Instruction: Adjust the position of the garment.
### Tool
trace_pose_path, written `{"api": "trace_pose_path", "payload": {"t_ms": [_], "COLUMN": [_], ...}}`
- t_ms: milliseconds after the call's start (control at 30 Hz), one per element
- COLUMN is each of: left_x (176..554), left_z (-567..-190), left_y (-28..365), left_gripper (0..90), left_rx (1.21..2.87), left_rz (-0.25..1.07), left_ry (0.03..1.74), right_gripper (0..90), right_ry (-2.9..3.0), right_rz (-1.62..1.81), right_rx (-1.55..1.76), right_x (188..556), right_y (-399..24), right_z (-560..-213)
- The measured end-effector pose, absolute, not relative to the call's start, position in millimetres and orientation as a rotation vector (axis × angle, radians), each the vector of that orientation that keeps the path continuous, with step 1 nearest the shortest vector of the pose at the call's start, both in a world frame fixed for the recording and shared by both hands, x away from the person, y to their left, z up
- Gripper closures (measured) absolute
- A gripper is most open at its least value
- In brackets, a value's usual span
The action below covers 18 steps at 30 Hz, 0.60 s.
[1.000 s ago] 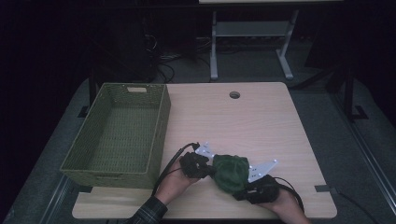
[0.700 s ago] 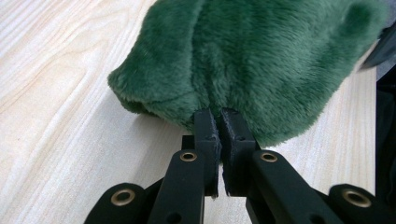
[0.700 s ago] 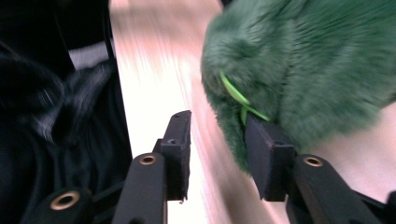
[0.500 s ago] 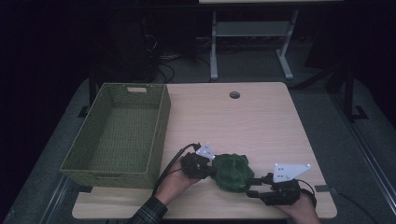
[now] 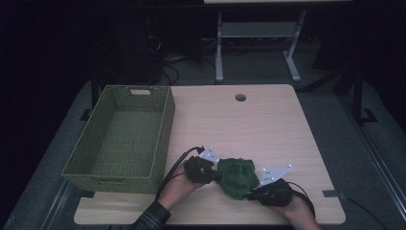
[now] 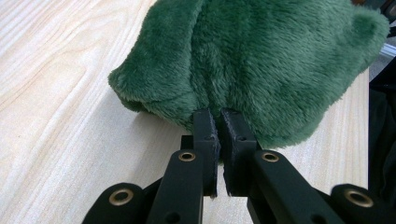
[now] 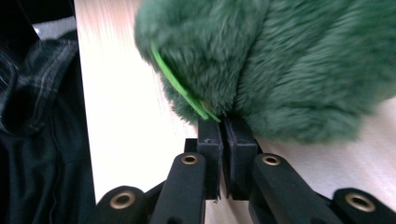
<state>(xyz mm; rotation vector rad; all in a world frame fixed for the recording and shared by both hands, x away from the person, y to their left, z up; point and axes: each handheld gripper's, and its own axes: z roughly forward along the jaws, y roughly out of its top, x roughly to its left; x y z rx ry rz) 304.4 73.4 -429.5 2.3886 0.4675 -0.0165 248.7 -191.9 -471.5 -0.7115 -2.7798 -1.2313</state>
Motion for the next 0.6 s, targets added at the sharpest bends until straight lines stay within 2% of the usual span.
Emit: {"api": "trace_pose_path", "payload": {"t_ms": [133, 267, 400, 600], "left_x": [304, 303, 301, 301], "left_z": [-429, -427, -420, -409], "left_y": [74, 76, 80, 85], "left_gripper": [84.8, 83.2, 79.1, 66.4], "left_rx": [2.384, 2.37, 2.342, 2.32], "left_rz": [-0.02, -0.029, -0.033, -0.024], "left_ry": [0.472, 0.476, 0.476, 0.463], "right_gripper": [87.1, 79.7, 64.4, 41.0], "right_ry": [-2.784, -2.771, -2.779, -2.826], "right_rz": [-1.222, -1.277, -1.345, -1.34], "right_rx": [-0.718, -0.788, -0.915, -1.119], "right_x": [245, 241, 244, 254], "right_y": [-195, -215, -237, -259], "right_z": [-471, -466, -461, -465]}}
